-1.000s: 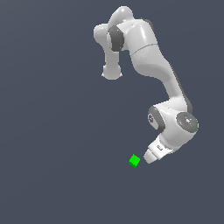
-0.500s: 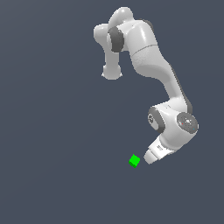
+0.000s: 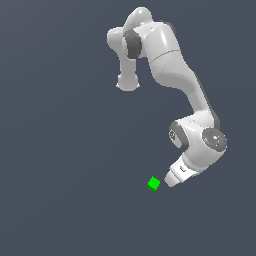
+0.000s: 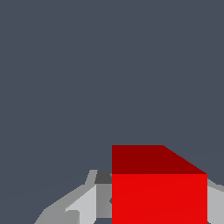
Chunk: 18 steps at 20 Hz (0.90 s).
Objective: Stack the red cube on top of the green cube.
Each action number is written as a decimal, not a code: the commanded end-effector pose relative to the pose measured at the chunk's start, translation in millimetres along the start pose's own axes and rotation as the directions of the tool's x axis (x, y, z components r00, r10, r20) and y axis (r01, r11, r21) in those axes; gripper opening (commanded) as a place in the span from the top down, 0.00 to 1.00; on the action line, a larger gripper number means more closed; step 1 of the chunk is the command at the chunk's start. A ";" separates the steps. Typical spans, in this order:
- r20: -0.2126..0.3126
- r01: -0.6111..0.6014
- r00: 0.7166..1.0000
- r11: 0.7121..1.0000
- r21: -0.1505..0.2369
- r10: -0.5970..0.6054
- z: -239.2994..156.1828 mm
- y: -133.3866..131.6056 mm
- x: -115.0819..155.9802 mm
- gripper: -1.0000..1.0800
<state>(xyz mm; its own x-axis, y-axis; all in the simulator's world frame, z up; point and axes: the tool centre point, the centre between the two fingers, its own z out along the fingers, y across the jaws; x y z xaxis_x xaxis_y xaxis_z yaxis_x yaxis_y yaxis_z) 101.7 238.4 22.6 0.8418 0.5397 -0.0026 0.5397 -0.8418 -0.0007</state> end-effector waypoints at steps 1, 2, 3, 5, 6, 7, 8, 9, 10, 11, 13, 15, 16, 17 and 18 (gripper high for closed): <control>-0.002 0.000 1.000 1.000 -0.001 0.000 -7.6 0.2 0.3 1.00; -0.002 0.000 1.000 1.000 -0.001 0.000 -11.8 0.1 0.1 1.00; -0.002 0.000 1.000 1.000 -0.001 0.000 -16.8 0.1 0.0 1.00; -0.002 0.000 1.000 1.000 -0.001 0.000 -29.4 0.1 -0.2 1.00; -0.002 0.000 1.000 1.000 -0.001 0.000 -37.0 0.1 -0.3 1.00; -0.002 0.000 1.000 1.000 -0.001 0.000 -45.4 0.1 -0.4 1.00; -0.002 0.000 1.000 1.000 -0.001 0.000 -53.7 -0.2 -0.4 1.00; -0.002 0.000 1.000 1.000 -0.001 0.000 -61.0 -0.2 -0.6 1.00; -0.002 0.000 1.000 1.000 -0.001 0.000 -67.8 -0.2 -0.7 1.00; -0.002 0.000 1.000 1.000 -0.001 0.000 -73.9 -0.3 -0.7 1.00; -0.002 0.000 1.000 1.000 -0.001 0.000 -84.0 -0.3 -0.8 1.00; -0.002 0.000 1.000 1.000 -0.001 0.000 -91.4 -0.3 -0.6 1.00; -0.002 0.000 1.000 1.000 -0.001 0.000 -94.0 -0.3 -0.5 1.00; -0.002 0.000 1.000 1.000 -0.001 0.000 -95.9 -0.2 -0.2 1.00; -0.002 0.000 1.000 1.000 -0.001 0.000 -97.0 -0.2 0.1 1.00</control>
<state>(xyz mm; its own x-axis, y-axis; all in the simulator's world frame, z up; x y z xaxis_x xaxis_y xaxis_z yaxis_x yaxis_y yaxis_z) 101.9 238.6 116.8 0.8417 0.5399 0.0008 0.5399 -0.8417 0.0007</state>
